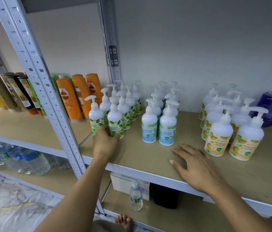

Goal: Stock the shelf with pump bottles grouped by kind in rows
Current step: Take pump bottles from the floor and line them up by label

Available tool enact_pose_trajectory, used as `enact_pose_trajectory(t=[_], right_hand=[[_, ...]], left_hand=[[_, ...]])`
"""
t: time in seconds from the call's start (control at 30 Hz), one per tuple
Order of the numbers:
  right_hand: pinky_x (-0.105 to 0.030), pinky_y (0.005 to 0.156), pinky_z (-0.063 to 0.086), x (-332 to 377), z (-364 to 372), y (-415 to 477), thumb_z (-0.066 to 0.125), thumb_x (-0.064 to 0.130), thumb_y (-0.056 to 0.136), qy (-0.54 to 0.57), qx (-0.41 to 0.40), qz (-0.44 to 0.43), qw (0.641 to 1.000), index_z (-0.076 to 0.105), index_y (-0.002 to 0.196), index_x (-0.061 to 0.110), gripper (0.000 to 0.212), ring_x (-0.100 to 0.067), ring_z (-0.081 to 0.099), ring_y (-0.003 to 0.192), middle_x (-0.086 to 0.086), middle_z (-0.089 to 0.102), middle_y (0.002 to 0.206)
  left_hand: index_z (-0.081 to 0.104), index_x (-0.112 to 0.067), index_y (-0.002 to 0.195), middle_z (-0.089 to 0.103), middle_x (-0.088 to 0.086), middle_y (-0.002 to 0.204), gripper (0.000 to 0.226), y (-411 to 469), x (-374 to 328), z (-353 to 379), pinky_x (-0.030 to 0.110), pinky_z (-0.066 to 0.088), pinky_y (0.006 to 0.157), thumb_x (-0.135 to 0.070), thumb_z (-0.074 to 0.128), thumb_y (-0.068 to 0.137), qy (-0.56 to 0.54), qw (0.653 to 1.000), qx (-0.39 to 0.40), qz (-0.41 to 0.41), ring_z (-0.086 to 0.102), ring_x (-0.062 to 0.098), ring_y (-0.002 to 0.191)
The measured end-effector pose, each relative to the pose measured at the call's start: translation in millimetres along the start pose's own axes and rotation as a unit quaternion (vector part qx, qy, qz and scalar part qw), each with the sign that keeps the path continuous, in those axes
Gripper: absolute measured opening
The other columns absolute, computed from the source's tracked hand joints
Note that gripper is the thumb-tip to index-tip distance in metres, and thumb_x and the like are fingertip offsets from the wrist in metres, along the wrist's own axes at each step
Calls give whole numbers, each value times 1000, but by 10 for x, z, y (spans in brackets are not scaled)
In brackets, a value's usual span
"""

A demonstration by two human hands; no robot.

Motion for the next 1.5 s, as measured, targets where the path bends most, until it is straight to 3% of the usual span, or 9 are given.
enact_pose_trajectory(t=[0.1, 0.2, 0.27, 0.37, 0.5, 0.7, 0.9, 1.33, 1.5], right_hand=[[-38, 123, 14, -19, 8, 4, 4, 80, 78, 1, 5, 8, 1000, 38, 150, 42, 88, -5, 20, 149, 13, 26, 163], [-39, 124, 11, -11, 20, 19, 4, 80, 81, -14, 11, 13, 1000, 31, 153, 41, 86, -6, 14, 151, 12, 21, 165], [-42, 125, 8, -4, 32, 26, 4, 80, 83, -24, 19, 20, 999, 25, 155, 40, 85, -7, 9, 152, 11, 16, 166], [-43, 125, 5, -6, 54, 34, -11, 86, 74, -37, 38, 22, 998, 18, 157, 39, 100, -8, 3, 153, 9, 8, 168], [-43, 125, 1, 11, 72, 45, -9, 81, 74, -43, 62, 23, 997, 10, 159, 39, 97, -7, -5, 154, 9, -2, 168], [-41, 125, -1, 15, 87, 59, -3, 78, 78, -58, 73, 23, 995, 7, 159, 39, 90, -6, -8, 153, 10, -3, 168], [-40, 125, -1, -5, 115, 76, -7, 80, 81, -60, 65, 21, 996, 8, 159, 41, 88, -5, -7, 153, 12, -2, 168], [-39, 125, -2, -33, 138, 95, -23, 90, 62, -53, 56, 19, 997, 8, 159, 41, 113, -4, -9, 152, 13, -3, 168], [-40, 125, -1, -30, 132, 104, -26, 89, 59, -55, 52, 20, 997, 9, 159, 40, 116, -5, -8, 153, 12, -3, 168]], left_hand=[[61, -12, 116, 66, -2, 103, 32, 19, 112, -318, 28, 46, 81, -8, 63, 85, -23, 998, -57, -16, 62, 16, 96], [56, -9, 128, 62, 8, 119, 44, 74, 199, -496, 33, 48, 88, -8, 64, 84, -9, 995, -99, -15, 59, 27, 112], [43, -10, 142, 55, 15, 133, 60, 141, 216, -464, 40, 46, 97, -15, 66, 87, 29, 997, -72, -18, 53, 34, 123], [31, -17, 150, 56, 14, 134, 69, 229, 226, -378, 36, 44, 88, -21, 66, 91, 9, 999, -16, -42, 55, 38, 120], [35, -32, 145, 61, 3, 135, 64, 332, 291, -317, 33, 42, 90, -27, 69, 90, -37, 998, 19, -44, 59, 32, 118], [50, -25, 138, 65, 3, 130, 50, 384, 346, -332, 29, 42, 88, -22, 69, 91, -32, 999, -7, -36, 61, 28, 117], [49, -31, 135, 65, -3, 129, 48, 394, 367, -279, 33, 44, 91, -25, 68, 92, -36, 999, -9, -29, 61, 27, 119], [45, -24, 142, 61, 2, 135, 54, 343, 294, -315, 29, 39, 90, -17, 65, 93, -48, 998, -5, -32, 57, 27, 122], [51, -19, 134, 56, 1, 127, 56, 99, 284, -364, 32, 45, 94, -35, 74, 86, 2, 997, -73, 27, 55, 19, 117]])
Point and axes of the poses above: each hand's wrist, its own y-axis towards the middle knuckle, its own z-axis out of the palm, x = y × z, the point moved 6 cm from there along y, towards the middle knuckle
